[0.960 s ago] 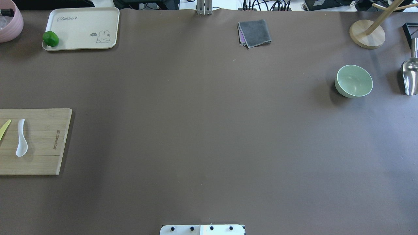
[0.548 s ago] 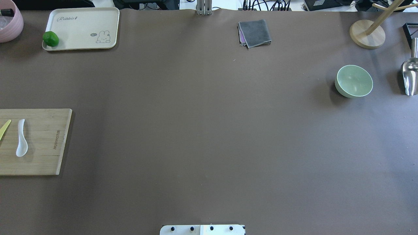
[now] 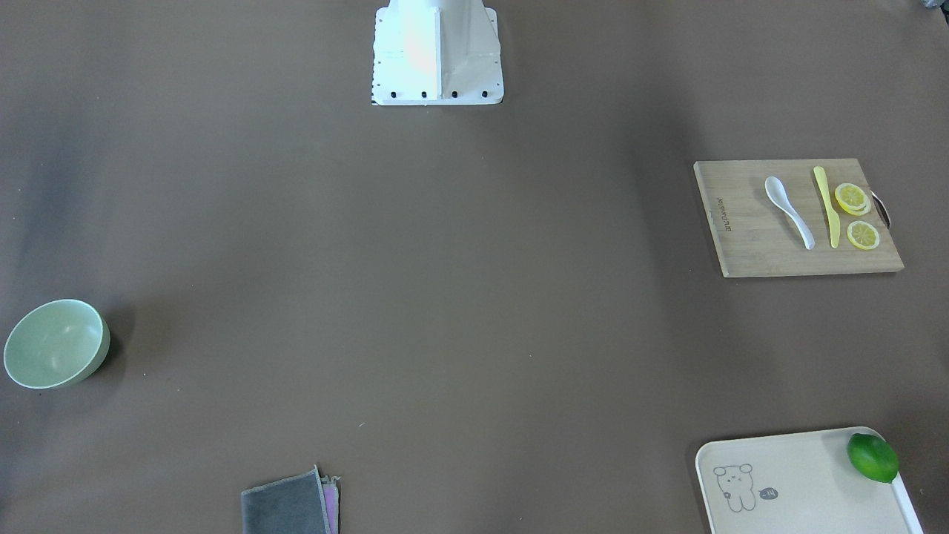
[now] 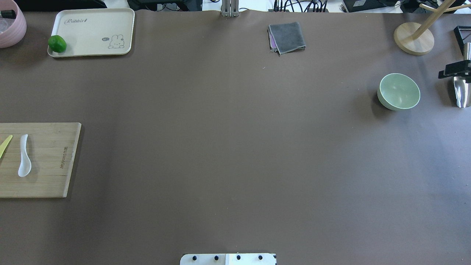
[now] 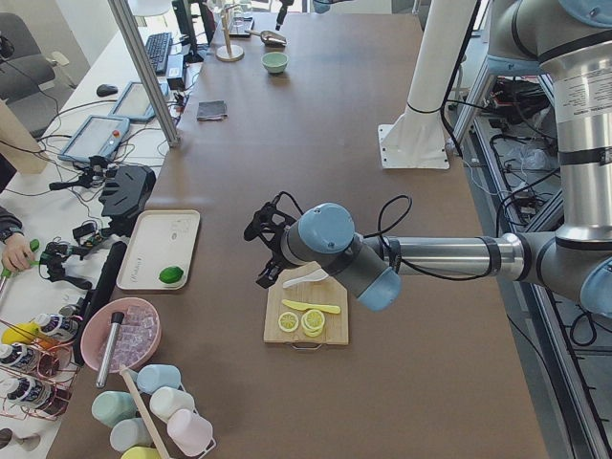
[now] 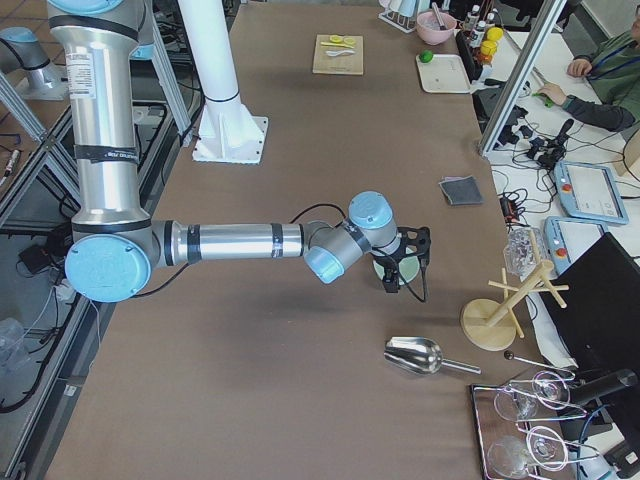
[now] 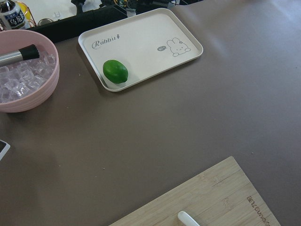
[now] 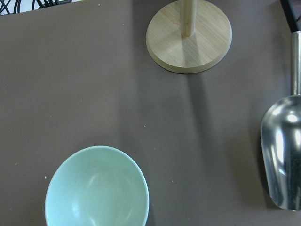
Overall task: Place spoon in bowl
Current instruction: 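Reach the right gripper to the pale green bowl and grasp its rim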
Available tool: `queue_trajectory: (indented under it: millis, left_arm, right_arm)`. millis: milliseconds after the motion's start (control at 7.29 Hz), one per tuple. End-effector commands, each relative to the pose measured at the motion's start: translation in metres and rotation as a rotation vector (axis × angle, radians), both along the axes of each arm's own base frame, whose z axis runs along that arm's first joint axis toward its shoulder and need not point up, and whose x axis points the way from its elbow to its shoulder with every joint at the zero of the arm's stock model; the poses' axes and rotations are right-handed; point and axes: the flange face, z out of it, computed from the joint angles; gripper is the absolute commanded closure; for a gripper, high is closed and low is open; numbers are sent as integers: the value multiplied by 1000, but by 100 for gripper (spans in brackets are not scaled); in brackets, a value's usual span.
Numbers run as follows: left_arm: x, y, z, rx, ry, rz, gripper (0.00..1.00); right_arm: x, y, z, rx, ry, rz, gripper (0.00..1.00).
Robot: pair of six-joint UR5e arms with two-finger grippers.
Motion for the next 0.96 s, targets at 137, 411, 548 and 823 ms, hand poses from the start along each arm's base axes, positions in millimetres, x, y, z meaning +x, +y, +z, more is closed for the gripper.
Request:
queue_trajectory:
  millis: [137, 411, 548, 823]
  left_arm:
    - [0, 3, 2, 4, 2, 2, 2]
    - [0, 4, 2, 4, 2, 2, 2]
    - [1, 3, 2, 5, 1, 4, 2]
    - [3, 3, 3, 3, 1, 9, 2]
  right_arm:
    - [-84, -6, 57, 37, -17, 72, 19]
    - [-98, 1, 56, 17, -45, 80, 33]
    - [-97, 4, 59, 13, -43, 78, 35]
    - [-98, 4, 51, 11, -60, 89, 100]
